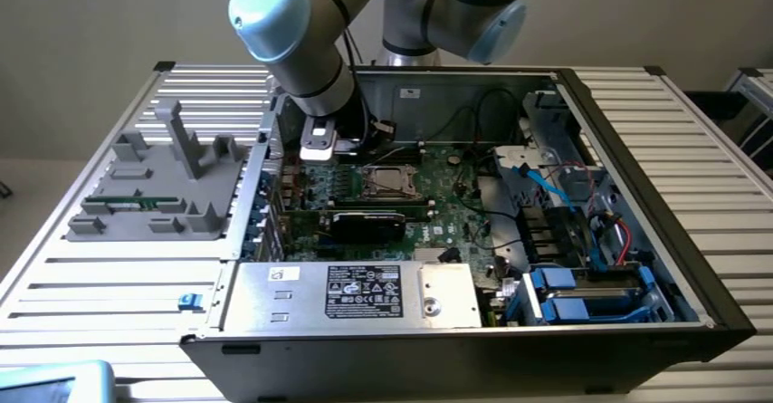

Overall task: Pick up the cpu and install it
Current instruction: 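Install the first cpu locking lever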

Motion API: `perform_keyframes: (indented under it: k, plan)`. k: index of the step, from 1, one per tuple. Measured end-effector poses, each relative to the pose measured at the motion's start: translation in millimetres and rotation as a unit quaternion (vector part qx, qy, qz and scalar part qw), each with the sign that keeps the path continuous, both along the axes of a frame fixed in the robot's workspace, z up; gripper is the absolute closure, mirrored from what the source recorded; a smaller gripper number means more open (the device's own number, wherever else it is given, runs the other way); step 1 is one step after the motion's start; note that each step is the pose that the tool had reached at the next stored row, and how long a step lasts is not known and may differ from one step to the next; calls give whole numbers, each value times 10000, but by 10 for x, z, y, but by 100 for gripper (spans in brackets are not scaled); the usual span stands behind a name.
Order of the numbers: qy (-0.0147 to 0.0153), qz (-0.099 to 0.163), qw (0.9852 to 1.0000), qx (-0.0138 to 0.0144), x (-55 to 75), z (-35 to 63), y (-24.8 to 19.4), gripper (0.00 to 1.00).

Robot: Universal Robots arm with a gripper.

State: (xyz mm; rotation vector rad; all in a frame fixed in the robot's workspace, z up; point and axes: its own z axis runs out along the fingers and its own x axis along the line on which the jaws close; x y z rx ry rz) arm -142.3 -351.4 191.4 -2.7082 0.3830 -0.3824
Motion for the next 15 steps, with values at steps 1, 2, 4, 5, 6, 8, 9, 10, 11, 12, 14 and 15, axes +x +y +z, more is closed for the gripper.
perform_keyframes:
  k: [1,2,4,5,6,8,9,10,11,12,14,15]
  plan:
    - [0,-9,10000,2,1,-1,1,89]
    - [-1,-21,10000,3,1,-2,3,89]
    - [0,-48,10000,5,0,-4,7,89]
    - [0,-61,10000,7,0,-5,8,89]
    - [1,-71,10000,10,0,-5,8,89]
    - [0,-91,10000,19,0,-6,9,89]
    - [0,-98,9999,27,0,-6,9,89]
    - [0,-103,9999,34,-1,-6,9,89]
    - [0,-107,9999,42,-2,-6,9,89]
    - [0,-111,9999,52,-3,-6,9,89]
    - [0,-120,9999,64,-3,-7,10,89]
    - [0,-127,9999,67,-3,-8,10,89]
